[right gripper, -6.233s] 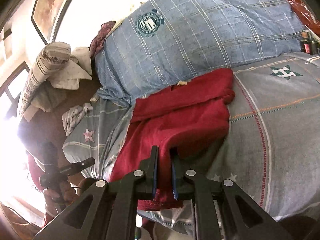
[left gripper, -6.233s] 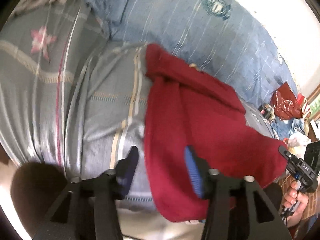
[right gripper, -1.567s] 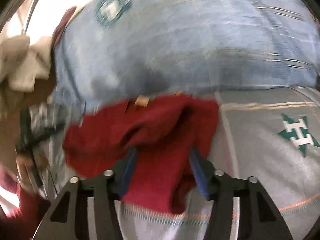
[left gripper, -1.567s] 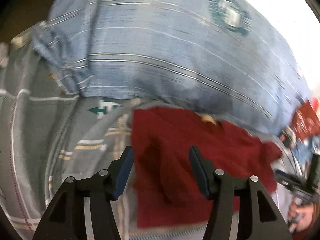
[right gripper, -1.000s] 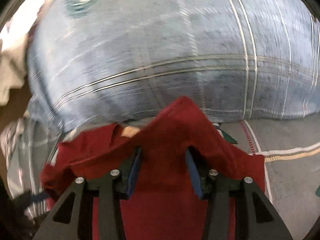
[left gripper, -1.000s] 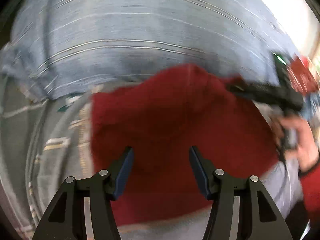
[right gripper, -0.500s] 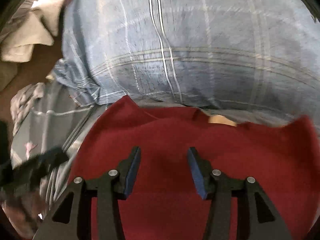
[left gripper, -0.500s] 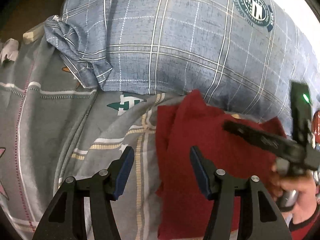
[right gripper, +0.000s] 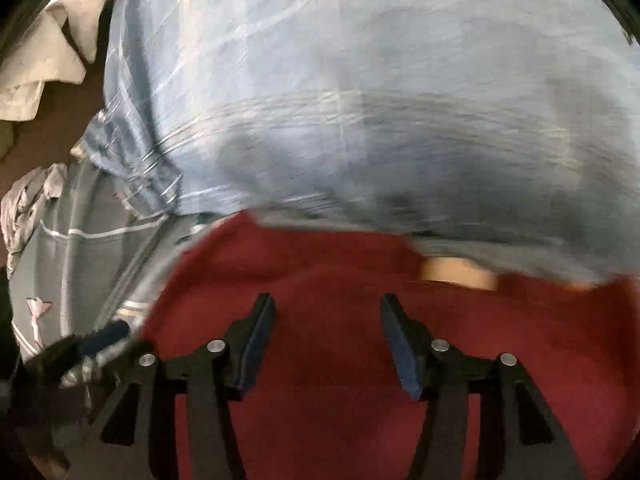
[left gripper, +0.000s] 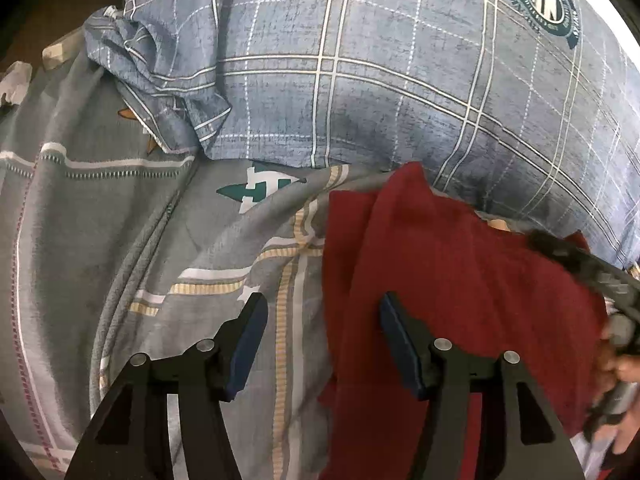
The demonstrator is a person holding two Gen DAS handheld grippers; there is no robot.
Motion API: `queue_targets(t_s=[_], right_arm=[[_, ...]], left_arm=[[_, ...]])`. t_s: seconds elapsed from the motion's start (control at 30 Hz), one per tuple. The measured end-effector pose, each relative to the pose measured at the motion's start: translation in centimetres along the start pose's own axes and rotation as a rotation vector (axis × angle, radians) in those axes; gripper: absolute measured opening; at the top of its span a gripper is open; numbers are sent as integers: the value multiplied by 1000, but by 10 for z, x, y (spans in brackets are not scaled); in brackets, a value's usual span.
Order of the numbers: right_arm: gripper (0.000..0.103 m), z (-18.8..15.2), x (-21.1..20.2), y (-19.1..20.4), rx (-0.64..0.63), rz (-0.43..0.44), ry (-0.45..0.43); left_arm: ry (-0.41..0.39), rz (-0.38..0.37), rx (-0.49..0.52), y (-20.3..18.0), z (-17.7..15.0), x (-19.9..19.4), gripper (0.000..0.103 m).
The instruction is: Fold small clothes
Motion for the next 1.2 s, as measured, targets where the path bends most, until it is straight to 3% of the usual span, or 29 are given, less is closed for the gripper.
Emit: queue_targets(t_s=[0.13, 0.23, 0.3, 0.37, 0.47, 0.67, 0.9, 1.2], right_arm=[[57, -9, -42, -73, 104, -138, -57], [57, -17, -51, -127, 226, -266, -41], [57, -25, -36, -159, 316, -245, 19], [57, -31, -23, -166, 342, -226, 44], [58, -26, -30, -145, 261, -289, 31], [62, -20, -56, -82, 164, -185, -32], [62, -11, -31, 11, 16, -45, -4], [58, 17, 17, 78, -105, 8, -1]], left_arm=[[4, 7, -12, 1, 0, 5, 61], [-1, 15, -4, -1, 0, 6, 61], [-4, 22, 2, -2, -1, 7, 62], [-7, 30, 8, -2, -1, 8, 63], [-9, 31, 13, -2, -1, 6, 63], [-8, 29, 16, -1, -1, 3, 65], [-12, 36, 1, 6, -1, -3, 72], [6, 18, 0, 20, -1, -9, 72]])
Point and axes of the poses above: each gripper's, at about its wrist camera, not at the fingertips, and x roughly the way its jaws point, y to its left, z to its top, the point moved 2 cm from there along x, roughly the way its jaws point, and after that the axes turned 2 degrees about -x, right-handed, at the moved point
